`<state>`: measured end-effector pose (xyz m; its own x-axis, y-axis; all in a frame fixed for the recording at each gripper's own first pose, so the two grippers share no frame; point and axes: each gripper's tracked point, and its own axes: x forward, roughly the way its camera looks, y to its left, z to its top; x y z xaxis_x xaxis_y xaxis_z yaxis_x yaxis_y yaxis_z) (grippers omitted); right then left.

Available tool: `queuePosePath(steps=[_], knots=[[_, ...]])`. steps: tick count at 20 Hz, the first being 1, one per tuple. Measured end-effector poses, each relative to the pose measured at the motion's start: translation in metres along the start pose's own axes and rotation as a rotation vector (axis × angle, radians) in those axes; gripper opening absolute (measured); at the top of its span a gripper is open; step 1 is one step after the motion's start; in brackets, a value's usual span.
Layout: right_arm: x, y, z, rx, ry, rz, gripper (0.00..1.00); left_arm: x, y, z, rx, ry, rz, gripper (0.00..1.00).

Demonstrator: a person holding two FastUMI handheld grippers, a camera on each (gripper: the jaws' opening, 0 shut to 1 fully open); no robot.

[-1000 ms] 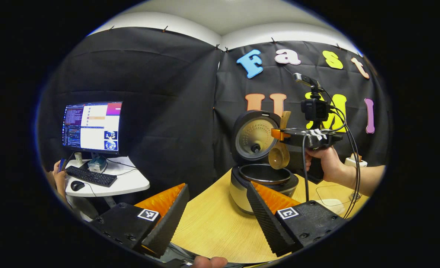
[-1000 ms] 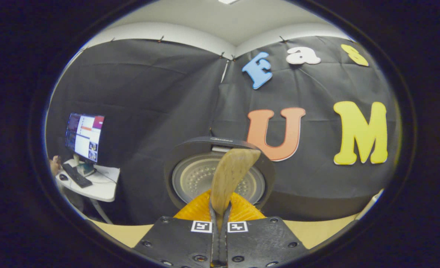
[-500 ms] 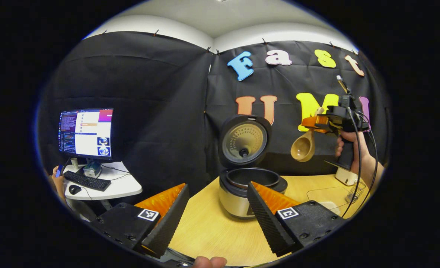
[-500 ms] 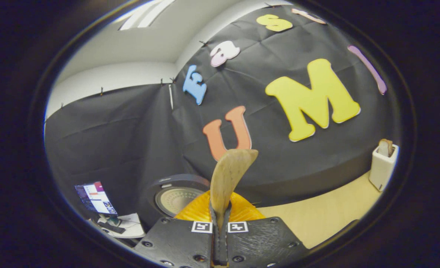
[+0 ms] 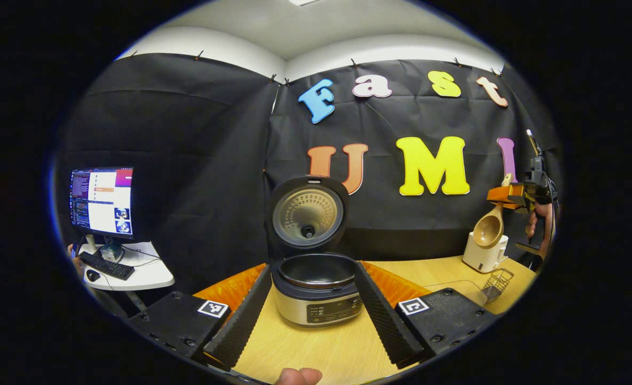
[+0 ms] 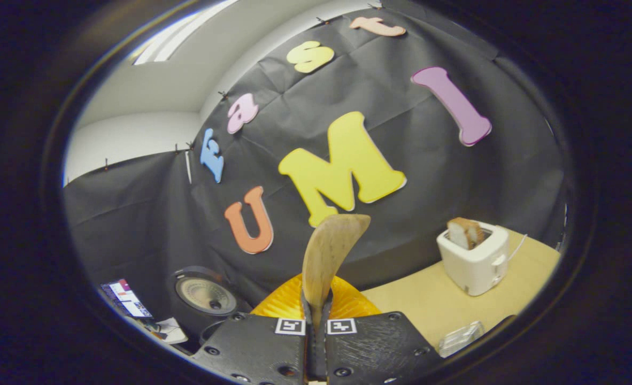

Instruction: Close the left gripper, press the button to open the rice cooker; take a wooden spoon from the chopstick holder with the right hand, scoop a spoonful of rice and pour it into the rice cooker, then put the wooden spoon back into the chopstick holder.

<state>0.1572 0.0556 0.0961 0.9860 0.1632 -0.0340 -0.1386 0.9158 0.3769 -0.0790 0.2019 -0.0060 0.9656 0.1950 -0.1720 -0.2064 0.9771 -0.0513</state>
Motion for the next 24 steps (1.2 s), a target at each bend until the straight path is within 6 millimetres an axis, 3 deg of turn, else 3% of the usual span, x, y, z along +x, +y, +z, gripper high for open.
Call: queuePosePath(steps=[3, 4, 5, 8, 9, 11, 16, 24], knots=[[-0.024, -0.056, 0.015, -0.019, -0.029, -0.084, 0.0, 0.008, -0.017, 0.002, 0.002, -0.008, -0.019, 0.99], [-0.03, -0.069, 0.015, -0.006, -0.029, -0.102, 0.0, 0.01, -0.025, 0.001, -0.002, -0.008, -0.028, 0.95], [-0.034, -0.082, 0.015, 0.01, -0.027, -0.118, 0.0, 0.011, -0.029, 0.001, -0.005, -0.006, -0.036, 0.99], [-0.043, -0.115, 0.01, 0.027, -0.024, -0.166, 0.0, 0.012, -0.042, 0.0, 0.001, -0.001, -0.055, 0.99], [-0.046, -0.126, 0.006, 0.019, -0.023, -0.19, 0.0, 0.012, -0.043, 0.0, 0.002, -0.001, -0.058, 0.95], [-0.047, -0.143, -0.003, 0.005, -0.013, -0.223, 0.01, 0.013, -0.048, 0.001, 0.003, -0.003, -0.063, 0.99], [-0.049, -0.161, -0.026, -0.055, 0.008, -0.268, 0.0, 0.014, -0.048, -0.001, -0.004, 0.005, -0.07, 0.99], [-0.037, -0.165, -0.067, -0.159, 0.029, -0.299, 0.0, 0.02, -0.027, 0.002, 0.01, 0.013, -0.038, 0.99]])
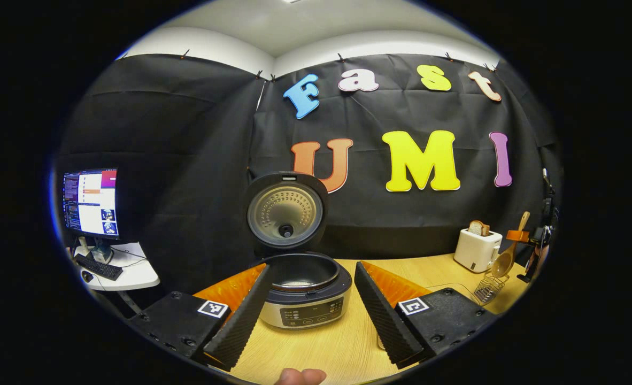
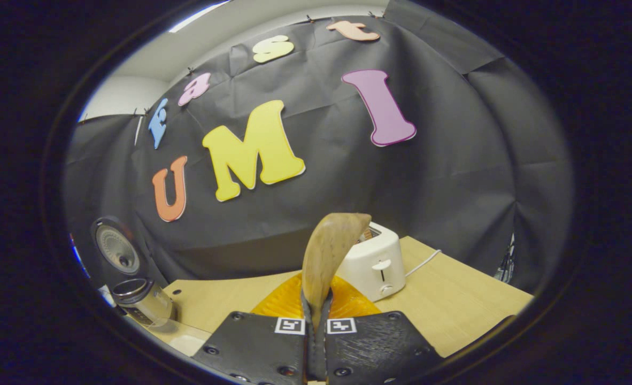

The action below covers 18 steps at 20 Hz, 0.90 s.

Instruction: Close the left gripper, press the button to open the rice cooker; take a wooden spoon from the chopstick holder with the right hand, scoop a spoonful of rice and pour it into the rice cooker, then put the wooden spoon back into the chopstick holder.

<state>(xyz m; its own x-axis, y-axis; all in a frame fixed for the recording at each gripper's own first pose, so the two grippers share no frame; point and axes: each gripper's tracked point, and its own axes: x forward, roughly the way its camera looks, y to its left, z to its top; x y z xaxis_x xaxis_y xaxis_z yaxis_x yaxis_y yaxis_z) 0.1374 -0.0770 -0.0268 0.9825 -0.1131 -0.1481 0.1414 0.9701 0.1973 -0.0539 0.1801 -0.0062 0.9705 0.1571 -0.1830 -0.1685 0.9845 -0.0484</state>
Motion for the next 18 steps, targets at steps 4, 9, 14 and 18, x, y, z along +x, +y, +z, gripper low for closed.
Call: queuePosePath(steps=[4, 9, 14, 18], knots=[[0.011, 0.005, -0.015, -0.043, 0.011, -0.013, 0.0, 0.003, 0.001, 0.01, 0.007, -0.002, -0.004, 0.99], [0.014, 0.009, -0.044, -0.042, 0.061, -0.006, 0.04, 0.001, -0.003, 0.016, -0.014, 0.003, -0.029, 0.99], [0.004, 0.009, -0.034, -0.035, 0.021, 0.014, 0.19, 0.005, 0.004, 0.021, -0.007, 0.002, -0.007, 0.99], [-0.017, -0.015, -0.014, -0.094, -0.071, -0.047, 0.72, 0.012, 0.005, 0.022, -0.005, 0.008, 0.003, 0.99]])
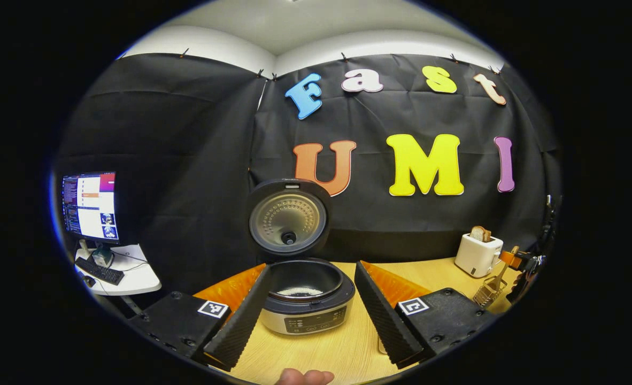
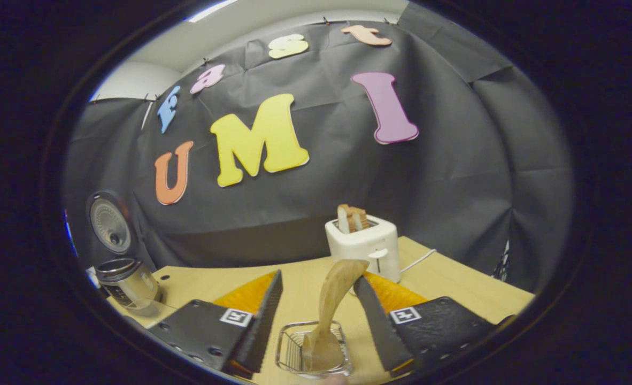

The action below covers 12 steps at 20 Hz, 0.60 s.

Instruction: Close the left gripper, press the button to open the rice cooker; take a wooden spoon from the chopstick holder with the right hand, scoop a spoonful of rice and pour it into the rice cooker, then put the wooden spoon back into the chopstick holder.

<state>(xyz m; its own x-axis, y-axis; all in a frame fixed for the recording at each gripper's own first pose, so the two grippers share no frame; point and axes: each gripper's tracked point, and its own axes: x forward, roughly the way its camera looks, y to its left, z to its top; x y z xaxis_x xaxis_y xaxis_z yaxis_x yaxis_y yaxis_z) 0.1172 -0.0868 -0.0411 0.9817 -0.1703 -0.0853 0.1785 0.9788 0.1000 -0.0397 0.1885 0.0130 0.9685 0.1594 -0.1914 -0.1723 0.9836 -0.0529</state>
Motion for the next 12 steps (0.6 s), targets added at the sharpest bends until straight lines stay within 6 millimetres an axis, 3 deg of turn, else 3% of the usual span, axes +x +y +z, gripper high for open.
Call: queuePosePath(steps=[1, 3, 5, 9, 10, 12], knots=[[-0.005, -0.005, 0.01, -0.021, -0.028, -0.017, 0.91, 0.003, 0.0, 0.002, 0.007, -0.002, 0.004, 0.99], [-0.015, -0.01, 0.03, -0.059, -0.083, -0.029, 0.95, 0.008, 0.0, 0.009, 0.021, -0.014, 0.009, 0.99], [-0.033, -0.008, 0.056, -0.116, -0.155, -0.026, 0.92, 0.015, 0.0, 0.017, 0.034, -0.013, 0.007, 0.99], [-0.072, 0.004, 0.095, -0.185, -0.249, 0.024, 0.99, 0.031, 0.011, 0.046, 0.054, -0.011, 0.041, 0.99], [-0.079, 0.011, 0.096, -0.195, -0.258, 0.052, 0.92, 0.037, 0.012, 0.055, 0.056, -0.014, 0.047, 0.99], [-0.09, 0.023, 0.09, -0.224, -0.263, 0.107, 0.95, 0.053, 0.009, 0.067, 0.037, 0.005, 0.047, 0.98]])
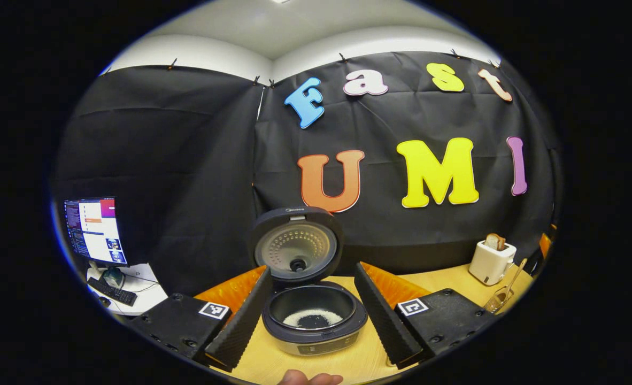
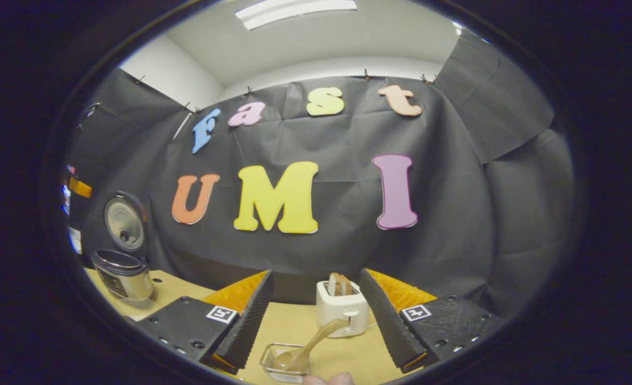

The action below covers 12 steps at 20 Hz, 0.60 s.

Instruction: Close the left gripper, press the button to open the rice cooker; take a wooden spoon from the chopstick holder with the right hand, scoop a spoonful of rice and pour it into the rice cooker, then put the wooden spoon back into the chopstick holder.

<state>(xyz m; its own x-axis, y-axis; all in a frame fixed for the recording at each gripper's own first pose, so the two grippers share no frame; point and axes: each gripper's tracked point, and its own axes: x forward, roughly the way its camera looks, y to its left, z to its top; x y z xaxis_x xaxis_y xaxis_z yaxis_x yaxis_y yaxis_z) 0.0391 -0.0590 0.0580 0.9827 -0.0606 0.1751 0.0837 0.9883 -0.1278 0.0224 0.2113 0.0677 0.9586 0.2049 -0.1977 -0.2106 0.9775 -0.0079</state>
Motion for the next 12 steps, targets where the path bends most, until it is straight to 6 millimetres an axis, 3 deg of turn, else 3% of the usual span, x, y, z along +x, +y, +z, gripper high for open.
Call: queuePosePath(steps=[1, 2, 5, 6, 8, 10, 12], knots=[[-0.004, 0.006, -0.004, -0.019, 0.0, 0.027, 0.92, 0.01, 0.002, 0.007, 0.02, 0.004, 0.024, 0.98], [-0.009, 0.014, -0.008, -0.043, -0.002, 0.059, 0.95, 0.021, 0.003, 0.014, 0.044, 0.009, 0.046, 0.98], [-0.025, 0.027, -0.031, -0.074, 0.017, 0.132, 0.92, 0.058, -0.01, 0.02, -0.027, 0.088, 0.059, 0.95], [-0.03, 0.031, -0.039, -0.075, 0.029, 0.153, 0.97, 0.071, -0.007, 0.029, -0.028, 0.086, 0.088, 0.94], [-0.041, 0.029, -0.054, -0.096, 0.04, 0.171, 0.97, 0.093, 0.002, 0.05, -0.071, 0.072, 0.13, 0.92], [-0.049, 0.027, -0.063, -0.105, 0.046, 0.182, 0.97, 0.115, -0.003, 0.06, -0.199, 0.113, 0.119, 0.91], [-0.054, 0.022, -0.071, -0.084, 0.058, 0.186, 0.95, 0.134, 0.017, 0.062, -0.214, 0.139, 0.178, 0.91]])
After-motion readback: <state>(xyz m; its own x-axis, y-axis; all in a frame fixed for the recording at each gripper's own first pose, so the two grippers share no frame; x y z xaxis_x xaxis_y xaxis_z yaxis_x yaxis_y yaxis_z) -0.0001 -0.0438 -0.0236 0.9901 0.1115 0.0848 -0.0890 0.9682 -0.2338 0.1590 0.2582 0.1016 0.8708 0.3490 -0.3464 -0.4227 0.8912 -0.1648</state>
